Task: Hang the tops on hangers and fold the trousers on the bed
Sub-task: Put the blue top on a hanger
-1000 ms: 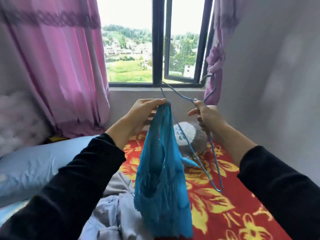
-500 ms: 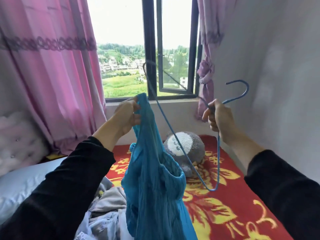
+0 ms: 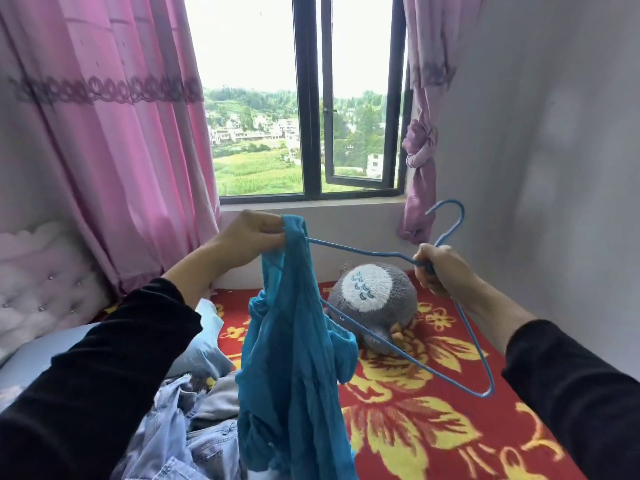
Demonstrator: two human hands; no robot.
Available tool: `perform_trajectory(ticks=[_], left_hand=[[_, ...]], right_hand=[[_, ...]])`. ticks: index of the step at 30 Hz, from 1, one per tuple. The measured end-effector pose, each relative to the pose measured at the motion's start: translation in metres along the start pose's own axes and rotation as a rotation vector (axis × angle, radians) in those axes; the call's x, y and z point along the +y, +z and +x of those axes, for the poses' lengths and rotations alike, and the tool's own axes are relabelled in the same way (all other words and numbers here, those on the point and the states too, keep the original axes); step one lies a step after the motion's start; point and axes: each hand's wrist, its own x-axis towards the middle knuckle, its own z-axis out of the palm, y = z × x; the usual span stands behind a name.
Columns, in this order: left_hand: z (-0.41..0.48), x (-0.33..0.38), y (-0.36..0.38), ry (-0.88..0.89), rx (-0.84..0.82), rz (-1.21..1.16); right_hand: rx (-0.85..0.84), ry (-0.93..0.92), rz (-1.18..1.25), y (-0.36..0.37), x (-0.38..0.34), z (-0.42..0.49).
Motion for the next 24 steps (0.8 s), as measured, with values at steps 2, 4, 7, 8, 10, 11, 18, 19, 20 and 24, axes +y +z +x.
perform_trajectory(ticks=[2, 4, 7, 8, 10, 11, 18, 19, 20, 24], left_hand=[[0.0, 0.002, 0.001, 0.019, -0.082, 0.242], [-0.001, 0.002, 0.006, 0.031, -0.098, 0.439], [-0.001, -0.002, 0.012, 0.021, -0.027, 0.485], [-0.002, -0.003, 0.012, -0.032, -0.036, 0.423], [-0.008, -0.001, 0.01, -0.184, -0.11, 0.217], [-0.011, -0.001, 0.011, -0.223, -0.146, 0.155], [-0.009, -0.012, 0.028, -0.13, 0.112, 0.259], [-0.009, -0.014, 0.028, -0.134, 0.151, 0.254], [-0.008, -0.017, 0.027, -0.137, 0.183, 0.247], [-0.008, -0.021, 0.021, -0.149, 0.28, 0.09]], right_hand=[[-0.03, -0.079, -0.038, 0.012, -0.017, 0.003], [-0.055, -0.174, -0.076, 0.026, -0.035, 0.005], [-0.037, -0.298, -0.135, 0.042, -0.054, 0.008], [-0.022, -0.321, -0.154, 0.046, -0.057, 0.009], [-0.015, -0.34, -0.194, 0.052, -0.061, 0.007], [-0.019, -0.349, -0.219, 0.055, -0.061, 0.005], [0.253, -0.438, -0.494, 0.079, -0.05, -0.008], [0.356, -0.496, -0.497, 0.08, -0.045, -0.012], [0.409, -0.586, -0.457, 0.08, -0.038, -0.018], [0.17, -0.698, -0.489, 0.09, 0.012, -0.048]])
